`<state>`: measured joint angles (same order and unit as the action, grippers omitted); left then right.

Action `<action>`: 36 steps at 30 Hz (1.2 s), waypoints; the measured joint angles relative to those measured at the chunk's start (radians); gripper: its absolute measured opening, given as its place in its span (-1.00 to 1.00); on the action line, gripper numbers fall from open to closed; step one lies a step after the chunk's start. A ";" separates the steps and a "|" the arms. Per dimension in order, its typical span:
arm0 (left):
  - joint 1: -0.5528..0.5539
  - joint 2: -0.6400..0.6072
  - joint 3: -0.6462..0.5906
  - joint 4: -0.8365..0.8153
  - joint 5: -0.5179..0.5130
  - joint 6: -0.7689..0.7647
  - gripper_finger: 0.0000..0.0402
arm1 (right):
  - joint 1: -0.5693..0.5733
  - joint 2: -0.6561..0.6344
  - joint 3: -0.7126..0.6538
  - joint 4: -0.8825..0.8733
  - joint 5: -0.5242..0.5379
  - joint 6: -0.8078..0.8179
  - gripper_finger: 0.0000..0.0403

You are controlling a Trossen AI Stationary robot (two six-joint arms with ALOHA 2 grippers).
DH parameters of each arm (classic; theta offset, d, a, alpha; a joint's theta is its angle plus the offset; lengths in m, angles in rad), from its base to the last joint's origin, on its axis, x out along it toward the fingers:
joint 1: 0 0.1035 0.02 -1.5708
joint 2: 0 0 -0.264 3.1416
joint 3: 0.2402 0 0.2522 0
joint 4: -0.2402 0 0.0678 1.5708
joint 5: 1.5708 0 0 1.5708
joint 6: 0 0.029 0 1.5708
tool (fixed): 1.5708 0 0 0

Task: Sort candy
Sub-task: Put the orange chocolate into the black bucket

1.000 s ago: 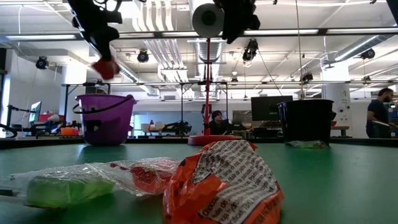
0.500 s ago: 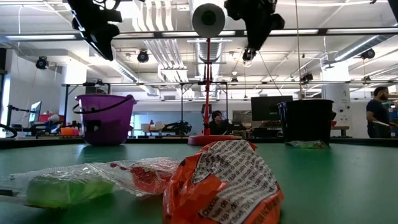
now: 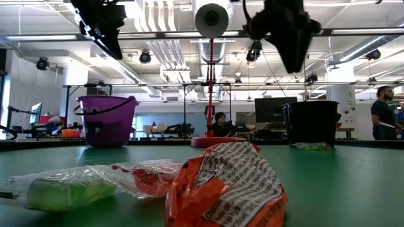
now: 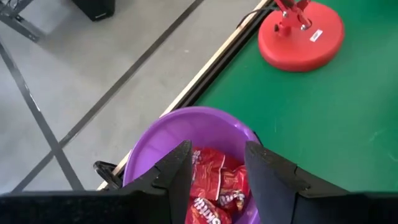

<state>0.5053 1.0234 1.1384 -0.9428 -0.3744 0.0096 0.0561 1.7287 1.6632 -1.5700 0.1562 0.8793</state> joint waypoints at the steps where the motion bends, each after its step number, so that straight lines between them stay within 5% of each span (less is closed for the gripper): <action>1: 0.000 -0.001 -0.004 0.000 0.000 0.005 -0.36 | 0.017 0.000 -0.028 0.001 -0.003 0.041 -0.24; 8: 0.000 -0.026 -0.058 0.001 0.002 0.008 -0.36 | 0.154 -0.005 -0.191 0.008 -0.149 0.299 -0.22; 17: 0.000 -0.073 -0.132 0.077 0.004 0.011 -0.36 | 0.364 -0.006 -0.215 0.111 -0.326 0.650 -0.22; 27: 0.000 -0.091 -0.113 0.095 0.004 -0.001 -0.36 | 0.552 0.006 -0.215 0.316 -0.329 1.139 -0.22; 36: 0.000 -0.090 -0.103 0.113 0.029 -0.005 -0.36 | 0.607 0.077 -0.219 0.338 -0.313 1.277 -0.22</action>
<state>0.5049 0.9333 1.0355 -0.8294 -0.3458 0.0049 0.6632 1.8057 1.4441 -1.2320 -0.1571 2.1563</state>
